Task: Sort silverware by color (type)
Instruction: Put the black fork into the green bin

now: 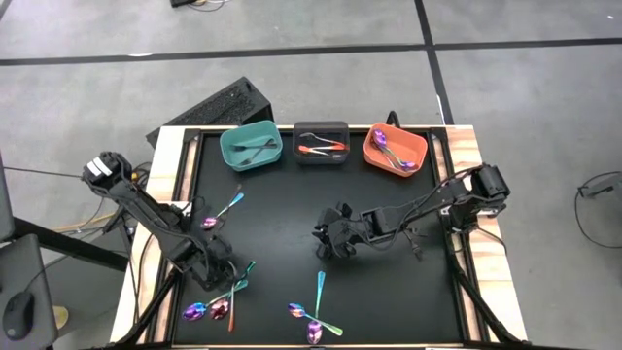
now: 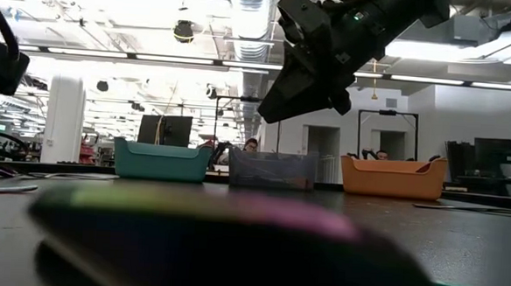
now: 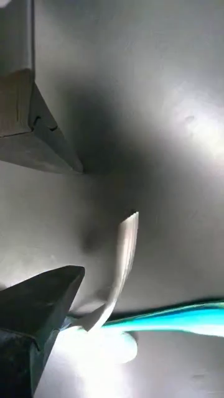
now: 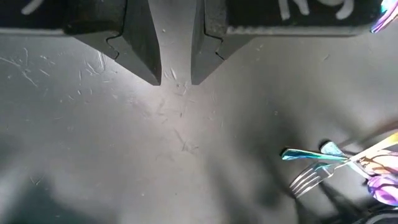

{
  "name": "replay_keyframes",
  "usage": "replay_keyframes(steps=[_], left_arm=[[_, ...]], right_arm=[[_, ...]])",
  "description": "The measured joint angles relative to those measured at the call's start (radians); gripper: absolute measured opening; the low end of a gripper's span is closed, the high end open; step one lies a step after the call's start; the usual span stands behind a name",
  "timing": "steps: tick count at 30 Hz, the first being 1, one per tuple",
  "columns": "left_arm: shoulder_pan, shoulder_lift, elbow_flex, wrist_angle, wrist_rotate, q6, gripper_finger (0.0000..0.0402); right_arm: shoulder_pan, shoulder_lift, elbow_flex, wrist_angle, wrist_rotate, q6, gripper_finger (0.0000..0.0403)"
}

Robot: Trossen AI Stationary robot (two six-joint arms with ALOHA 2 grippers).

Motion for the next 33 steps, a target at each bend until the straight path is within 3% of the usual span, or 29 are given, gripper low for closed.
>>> replay_keyframes(steps=[4, 11, 15, 24, 29, 33], left_arm=[[0.011, 0.001, 0.0, -0.025, -0.101, 0.025, 0.0249], [0.072, -0.008, 0.0, -0.033, -0.192, 0.136, 0.0241], [0.11, -0.037, 0.0, -0.039, -0.252, 0.218, 0.0207], [0.193, -0.093, 0.001, 0.039, -0.536, 0.483, 0.0105], [0.233, -0.093, 0.001, 0.167, -0.55, 0.637, 0.0058], [0.248, -0.093, 0.001, 0.226, -0.557, 0.712, 0.0045]], right_arm=[[-0.002, 0.0, 0.0, -0.005, 0.0, 0.0, 0.0107], [-0.002, 0.0, 0.0, -0.005, 0.002, -0.019, 0.0107], [-0.002, 0.0, 0.0, -0.012, 0.002, -0.038, 0.0107], [0.006, -0.03, 0.0, -0.069, 0.003, -0.041, 0.0107], [0.02, -0.069, -0.001, -0.144, 0.026, -0.035, 0.0107], [0.032, -0.119, 0.0, -0.248, 0.032, -0.01, 0.0107]])
